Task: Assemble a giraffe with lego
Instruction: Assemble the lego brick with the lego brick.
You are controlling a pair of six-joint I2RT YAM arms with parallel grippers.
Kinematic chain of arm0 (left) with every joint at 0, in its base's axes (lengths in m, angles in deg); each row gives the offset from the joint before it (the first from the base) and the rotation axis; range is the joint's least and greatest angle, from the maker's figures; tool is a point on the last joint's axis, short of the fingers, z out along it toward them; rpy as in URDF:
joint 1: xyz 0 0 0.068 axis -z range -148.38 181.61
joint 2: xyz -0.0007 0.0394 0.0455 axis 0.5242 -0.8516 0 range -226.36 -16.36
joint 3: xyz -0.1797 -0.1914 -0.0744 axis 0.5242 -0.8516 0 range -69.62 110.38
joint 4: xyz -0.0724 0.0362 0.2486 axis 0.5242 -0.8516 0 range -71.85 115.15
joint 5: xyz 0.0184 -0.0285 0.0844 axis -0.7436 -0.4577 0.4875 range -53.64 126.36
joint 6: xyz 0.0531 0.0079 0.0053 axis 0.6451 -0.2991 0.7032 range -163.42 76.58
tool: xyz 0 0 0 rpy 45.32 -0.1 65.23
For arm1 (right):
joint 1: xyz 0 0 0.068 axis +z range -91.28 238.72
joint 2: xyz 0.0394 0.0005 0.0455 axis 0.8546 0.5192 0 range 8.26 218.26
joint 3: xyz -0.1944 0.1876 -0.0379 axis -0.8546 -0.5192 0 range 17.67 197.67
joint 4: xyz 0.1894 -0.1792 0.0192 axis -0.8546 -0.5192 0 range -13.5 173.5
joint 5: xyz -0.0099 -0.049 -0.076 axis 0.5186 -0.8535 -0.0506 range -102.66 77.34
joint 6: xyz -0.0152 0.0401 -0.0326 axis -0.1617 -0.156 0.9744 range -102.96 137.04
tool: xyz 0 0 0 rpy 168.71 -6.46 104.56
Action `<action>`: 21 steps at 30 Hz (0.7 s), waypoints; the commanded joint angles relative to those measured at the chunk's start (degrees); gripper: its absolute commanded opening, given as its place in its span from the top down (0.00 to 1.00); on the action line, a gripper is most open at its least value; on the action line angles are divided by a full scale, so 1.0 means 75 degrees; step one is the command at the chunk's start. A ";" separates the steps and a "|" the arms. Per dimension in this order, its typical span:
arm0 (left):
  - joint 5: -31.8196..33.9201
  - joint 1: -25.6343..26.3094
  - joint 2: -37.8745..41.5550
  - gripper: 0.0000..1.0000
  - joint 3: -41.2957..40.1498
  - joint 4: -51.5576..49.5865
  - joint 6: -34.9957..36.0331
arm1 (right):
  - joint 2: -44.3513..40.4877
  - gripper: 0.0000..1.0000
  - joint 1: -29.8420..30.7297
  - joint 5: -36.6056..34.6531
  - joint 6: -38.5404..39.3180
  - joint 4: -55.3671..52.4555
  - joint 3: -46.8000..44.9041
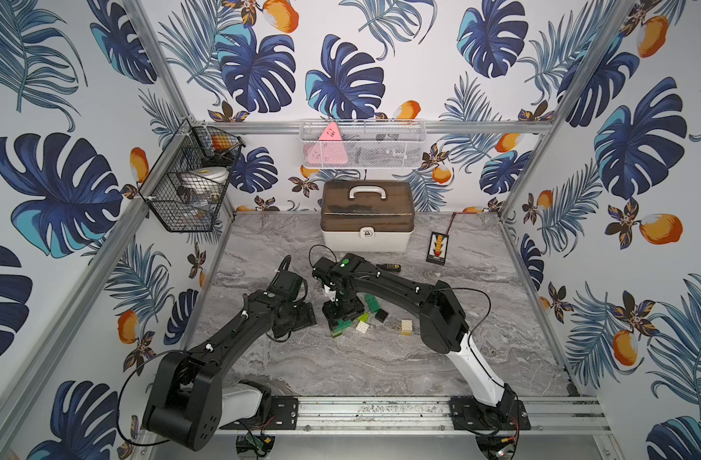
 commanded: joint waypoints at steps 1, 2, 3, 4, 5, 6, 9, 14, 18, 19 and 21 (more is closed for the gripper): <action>0.0084 -0.0014 0.0012 0.16 -0.0013 0.0038 0.0113 | 0.0267 0.52 0.0030 -0.0431 -0.0211 -0.0251 -0.0108; 0.0080 -0.0005 0.0032 0.16 -0.0028 0.0039 0.0120 | 0.0278 0.52 0.0030 -0.0434 -0.0234 -0.0251 -0.0100; 0.0084 -0.0011 0.0043 0.16 -0.0023 0.0039 0.0126 | 0.0290 0.52 0.0025 -0.0417 -0.0266 -0.0265 -0.0108; 0.0084 -0.0012 0.0047 0.16 -0.0023 0.0050 0.0128 | 0.0313 0.52 0.0019 -0.0402 -0.0295 -0.0274 -0.0115; 0.0083 -0.0011 0.0045 0.16 -0.0033 0.0050 0.0134 | 0.0323 0.52 0.0014 -0.0410 -0.0317 -0.0289 -0.0118; 0.0072 -0.0008 0.0049 0.16 -0.0032 0.0057 0.0137 | 0.0323 0.52 0.0012 -0.0416 -0.0332 -0.0302 -0.0109; 0.0063 -0.0001 0.0055 0.16 -0.0044 0.0095 0.0146 | 0.0289 0.52 -0.0005 -0.0532 -0.0367 -0.0355 -0.0032; 0.0049 -0.0002 0.0034 0.16 -0.0077 0.0156 0.0170 | 0.0248 0.53 -0.0005 -0.0551 -0.0387 -0.0399 -0.0004; 0.0060 -0.0001 0.0067 0.16 -0.0101 0.0192 0.0181 | 0.0241 0.54 0.0005 -0.0548 -0.0420 -0.0446 -0.0026; 0.0060 -0.0010 0.0077 0.16 -0.0098 0.0191 0.0181 | 0.0238 0.54 0.0006 -0.0542 -0.0428 -0.0451 -0.0027; 0.0081 -0.0003 0.0113 0.16 -0.0113 0.0193 0.0180 | 0.0277 0.54 0.0006 -0.0560 -0.0437 -0.0502 0.0049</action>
